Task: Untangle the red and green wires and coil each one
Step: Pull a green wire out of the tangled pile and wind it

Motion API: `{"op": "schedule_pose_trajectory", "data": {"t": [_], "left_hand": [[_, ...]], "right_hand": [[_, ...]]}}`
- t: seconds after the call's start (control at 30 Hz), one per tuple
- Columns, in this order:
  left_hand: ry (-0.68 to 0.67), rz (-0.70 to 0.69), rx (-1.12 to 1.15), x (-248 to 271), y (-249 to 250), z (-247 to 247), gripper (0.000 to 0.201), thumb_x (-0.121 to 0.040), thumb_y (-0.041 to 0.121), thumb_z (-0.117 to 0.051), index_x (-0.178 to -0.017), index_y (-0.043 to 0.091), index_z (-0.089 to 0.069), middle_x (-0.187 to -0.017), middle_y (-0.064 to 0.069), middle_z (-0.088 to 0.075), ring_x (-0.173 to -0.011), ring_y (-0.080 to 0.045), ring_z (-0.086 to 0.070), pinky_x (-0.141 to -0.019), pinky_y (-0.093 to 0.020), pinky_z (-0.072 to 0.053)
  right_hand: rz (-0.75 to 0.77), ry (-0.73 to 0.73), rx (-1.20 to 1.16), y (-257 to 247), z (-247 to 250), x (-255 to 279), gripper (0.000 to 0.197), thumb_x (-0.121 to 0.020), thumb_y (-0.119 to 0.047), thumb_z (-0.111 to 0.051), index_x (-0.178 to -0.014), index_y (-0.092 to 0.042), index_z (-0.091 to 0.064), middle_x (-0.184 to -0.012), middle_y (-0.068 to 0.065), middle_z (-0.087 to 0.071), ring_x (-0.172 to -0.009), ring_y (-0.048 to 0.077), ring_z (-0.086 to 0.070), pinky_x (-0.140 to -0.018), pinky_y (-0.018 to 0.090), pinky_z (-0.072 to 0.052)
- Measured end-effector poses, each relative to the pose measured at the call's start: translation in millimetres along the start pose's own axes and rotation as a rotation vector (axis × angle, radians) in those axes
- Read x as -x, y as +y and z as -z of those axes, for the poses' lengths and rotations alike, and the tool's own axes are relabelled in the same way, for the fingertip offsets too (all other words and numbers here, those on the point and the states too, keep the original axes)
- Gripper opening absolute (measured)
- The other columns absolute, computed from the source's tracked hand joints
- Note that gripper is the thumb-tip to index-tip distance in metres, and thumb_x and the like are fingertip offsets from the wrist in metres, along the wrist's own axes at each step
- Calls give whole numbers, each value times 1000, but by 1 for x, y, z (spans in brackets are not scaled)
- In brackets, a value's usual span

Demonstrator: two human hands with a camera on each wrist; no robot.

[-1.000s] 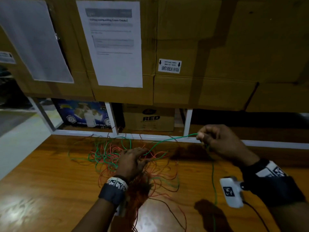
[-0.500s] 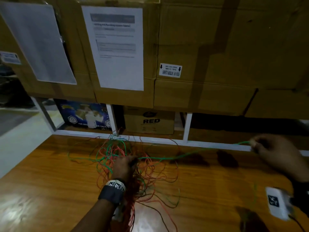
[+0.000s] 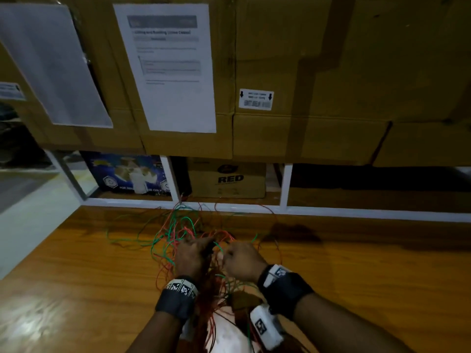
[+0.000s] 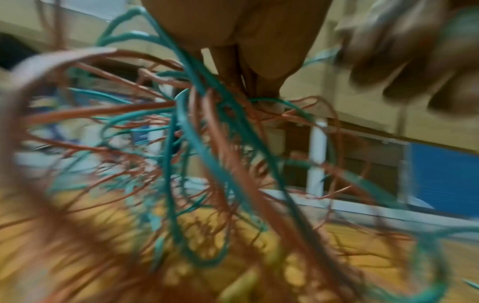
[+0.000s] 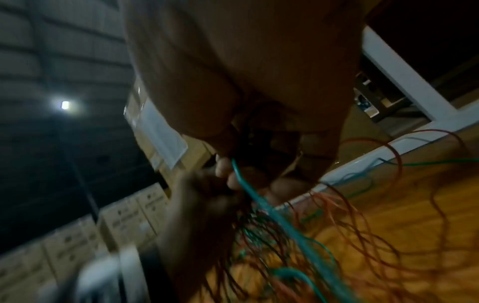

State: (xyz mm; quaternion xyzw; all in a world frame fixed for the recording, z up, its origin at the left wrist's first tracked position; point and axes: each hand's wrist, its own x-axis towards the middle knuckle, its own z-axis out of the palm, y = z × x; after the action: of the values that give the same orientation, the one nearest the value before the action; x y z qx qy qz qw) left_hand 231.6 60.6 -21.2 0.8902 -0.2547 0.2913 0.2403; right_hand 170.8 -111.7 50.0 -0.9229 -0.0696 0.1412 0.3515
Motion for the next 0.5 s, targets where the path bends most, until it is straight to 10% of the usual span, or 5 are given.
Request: {"op": "schedule_pose_trajectory", "data": {"t": [0.2, 0.5], "left_hand": [[-18, -32, -17, -2, -25, -2, 33, -67, 19, -68, -98, 19, -78, -90, -1, -79, -76, -22, -76, -81, -32, -36], [-117, 47, -42, -24, -81, 3, 39, -71, 35, -54, -99, 22, -78, -91, -3, -80, -79, -24, -77, -91, -44, -51]], "right_hand": [[143, 116, -228, -17, 81, 23, 33, -104, -26, -56, -76, -18, -71, -62, -6, -59, -54, 10, -51, -57, 28, -41], [261, 325, -275, -29, 205, 130, 32, -92, -39, -62, -75, -14, -73, -63, 2, -61, -61, 19, -55, -60, 34, -44]]}}
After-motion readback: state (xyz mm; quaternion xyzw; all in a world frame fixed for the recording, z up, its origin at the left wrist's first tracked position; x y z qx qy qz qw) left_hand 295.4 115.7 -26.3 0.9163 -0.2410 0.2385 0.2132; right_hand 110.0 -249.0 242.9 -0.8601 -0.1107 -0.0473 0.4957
